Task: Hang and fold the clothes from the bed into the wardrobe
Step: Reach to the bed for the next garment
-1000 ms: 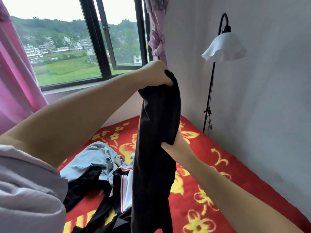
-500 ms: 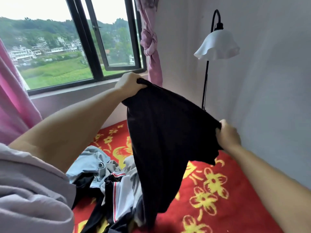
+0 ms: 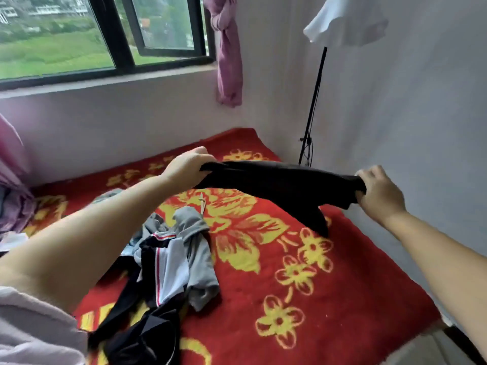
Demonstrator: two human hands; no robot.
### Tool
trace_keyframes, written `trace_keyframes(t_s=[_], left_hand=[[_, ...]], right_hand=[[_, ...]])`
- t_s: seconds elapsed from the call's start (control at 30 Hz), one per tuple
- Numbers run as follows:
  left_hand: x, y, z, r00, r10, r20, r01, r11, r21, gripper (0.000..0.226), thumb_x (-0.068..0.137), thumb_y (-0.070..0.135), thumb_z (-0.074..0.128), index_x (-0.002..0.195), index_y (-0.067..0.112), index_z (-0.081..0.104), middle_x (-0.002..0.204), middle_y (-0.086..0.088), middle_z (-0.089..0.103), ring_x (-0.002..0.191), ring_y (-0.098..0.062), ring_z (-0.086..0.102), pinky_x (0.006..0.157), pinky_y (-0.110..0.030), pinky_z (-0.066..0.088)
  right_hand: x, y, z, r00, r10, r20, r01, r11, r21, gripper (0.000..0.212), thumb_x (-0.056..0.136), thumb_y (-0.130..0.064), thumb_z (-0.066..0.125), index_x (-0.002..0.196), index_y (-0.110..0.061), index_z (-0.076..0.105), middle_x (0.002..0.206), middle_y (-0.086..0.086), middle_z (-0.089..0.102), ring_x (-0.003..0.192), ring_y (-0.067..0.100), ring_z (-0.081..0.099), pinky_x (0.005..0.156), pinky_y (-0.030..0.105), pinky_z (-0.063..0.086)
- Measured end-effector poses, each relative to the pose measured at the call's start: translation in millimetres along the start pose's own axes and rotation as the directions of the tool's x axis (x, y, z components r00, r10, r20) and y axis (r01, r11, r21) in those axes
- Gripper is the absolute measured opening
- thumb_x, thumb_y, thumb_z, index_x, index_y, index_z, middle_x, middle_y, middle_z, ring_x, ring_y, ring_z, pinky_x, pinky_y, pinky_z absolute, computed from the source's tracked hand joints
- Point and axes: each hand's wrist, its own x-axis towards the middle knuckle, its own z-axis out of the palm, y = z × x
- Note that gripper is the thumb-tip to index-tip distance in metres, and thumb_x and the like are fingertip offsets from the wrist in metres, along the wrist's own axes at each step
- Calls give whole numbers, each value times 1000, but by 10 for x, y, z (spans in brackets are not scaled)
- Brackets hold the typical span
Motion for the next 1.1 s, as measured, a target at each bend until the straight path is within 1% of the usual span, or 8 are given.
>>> trace_keyframes(t_s=[0.13,0.3,0.43,0.53,0.7,0.77,0.87,1.1], left_hand=[[-1177,-283,1132,911,42,409,-133,972,196,34,74,-5,60,107,7,64,104,-17,54,98,-33,55,69,-40,45],[-2831,-452,2312,722,126,680,-375,897,233,40,45,10,84,80,15,65,82,-7,62,71,-26,64,54,-28,49],[-3863,-622,2956,560,-66,826,-343,889,303,35,75,18,67,109,19,55,111,-7,55,101,-25,56,77,-34,43],[-4272,-674,3256,401,-238,885,-302,877,373,39,91,15,45,129,19,39,126,-7,45,117,-26,45,87,-36,35],[-4089,-382,3435,229,-378,897,-180,889,421,37,92,19,46,129,17,44,129,-4,53,119,-23,53,92,-35,39],[-3820,-199,3475,211,-339,917,-159,913,375,29,91,17,45,118,15,57,122,-3,61,112,-24,60,83,-32,44],[-3271,107,3548,274,-291,917,0,953,302,25,90,13,42,107,11,60,113,-8,64,102,-30,63,69,-32,43],[-1765,784,4201,544,-356,760,455,886,90,24,90,10,36,101,10,57,103,-10,63,93,-32,58,68,-35,43]], right_hand=[[-1187,65,1044,908,-102,406,173,974,-144,35,71,-5,66,104,-12,61,104,8,52,96,33,57,59,35,39],[-2873,21,2253,596,-136,792,366,923,-116,42,82,-10,53,122,-20,50,115,2,47,108,24,50,69,39,46],[-3845,-91,2825,427,-166,889,490,869,-73,48,70,-4,65,115,-18,55,104,5,51,92,24,55,57,34,37],[-4220,-73,3069,241,-107,965,501,865,-29,48,87,-14,51,132,-23,40,120,4,45,110,25,48,76,36,35],[-3877,32,3019,65,-129,989,292,951,105,32,91,-43,48,120,-32,57,114,-6,59,108,18,55,83,31,37],[-3555,122,2905,131,-91,987,46,995,85,22,92,-34,48,104,-28,66,100,-8,67,94,15,60,77,28,44],[-2976,386,2766,339,32,940,-203,978,40,21,94,-22,48,93,-21,69,87,-5,70,83,17,63,78,30,49],[-1160,1076,3248,558,126,820,-374,920,114,24,93,-6,43,91,-10,67,77,2,68,68,20,65,57,16,43]])
